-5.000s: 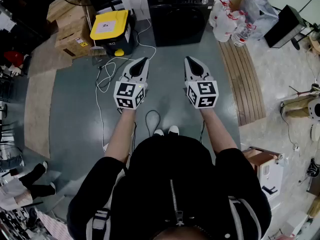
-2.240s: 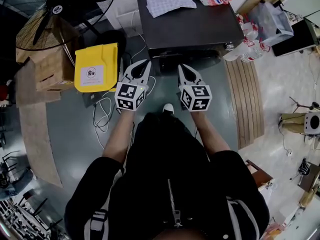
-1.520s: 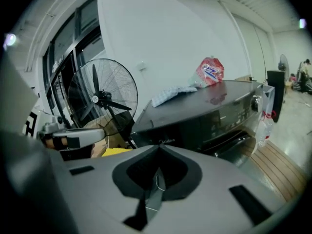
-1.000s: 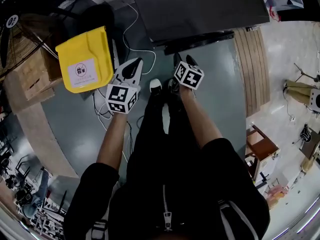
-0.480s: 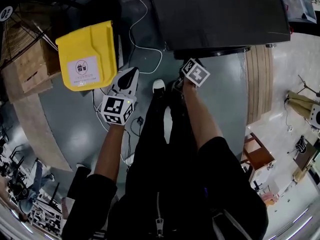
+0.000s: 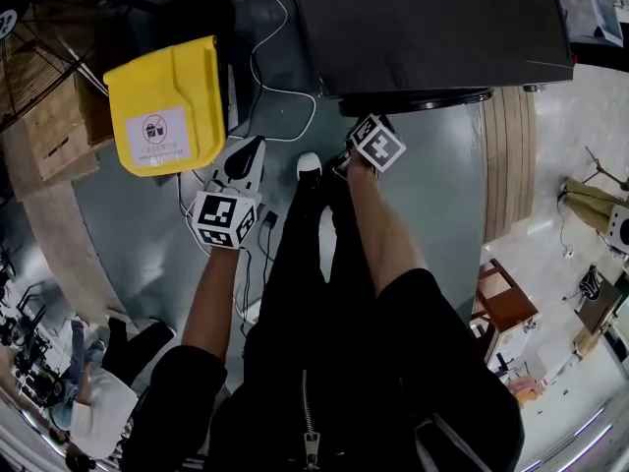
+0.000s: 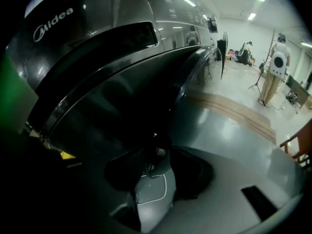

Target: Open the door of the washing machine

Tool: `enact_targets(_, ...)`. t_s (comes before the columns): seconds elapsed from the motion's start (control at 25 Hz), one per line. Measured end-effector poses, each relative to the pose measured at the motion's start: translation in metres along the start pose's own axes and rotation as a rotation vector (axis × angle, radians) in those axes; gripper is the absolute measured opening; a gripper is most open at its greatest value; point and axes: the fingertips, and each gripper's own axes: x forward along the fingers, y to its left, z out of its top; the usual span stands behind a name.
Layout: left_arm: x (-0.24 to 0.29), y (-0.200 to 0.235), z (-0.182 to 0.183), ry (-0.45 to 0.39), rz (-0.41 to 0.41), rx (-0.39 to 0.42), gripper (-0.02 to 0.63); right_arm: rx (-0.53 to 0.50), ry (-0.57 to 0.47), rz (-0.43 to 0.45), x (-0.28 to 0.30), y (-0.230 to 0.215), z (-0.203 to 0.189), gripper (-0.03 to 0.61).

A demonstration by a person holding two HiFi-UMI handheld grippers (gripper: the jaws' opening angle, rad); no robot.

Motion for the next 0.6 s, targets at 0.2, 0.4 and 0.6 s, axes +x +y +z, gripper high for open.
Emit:
enact_targets(0.2, 0.002, -0.007, 0.005, -0.001, -0.019, 0.022, 0.005, 0.008, 0.005, 0.005, -0.011, -0.019, -0.015, 0.143)
enact_targets(0.4, 0.007, -0.024, 0.009, 0.002, -0.064, 0.057, 0.005, -0.010, 0.032, 0.032, -0.026, -0.046, -0.033, 0.137)
enact_targets(0.6, 0.019, -0.053, 0.015, 0.013, -0.129, 0.103, 0.005, -0.059, 0.078, 0.067, -0.039, -0.075, -0.049, 0.132)
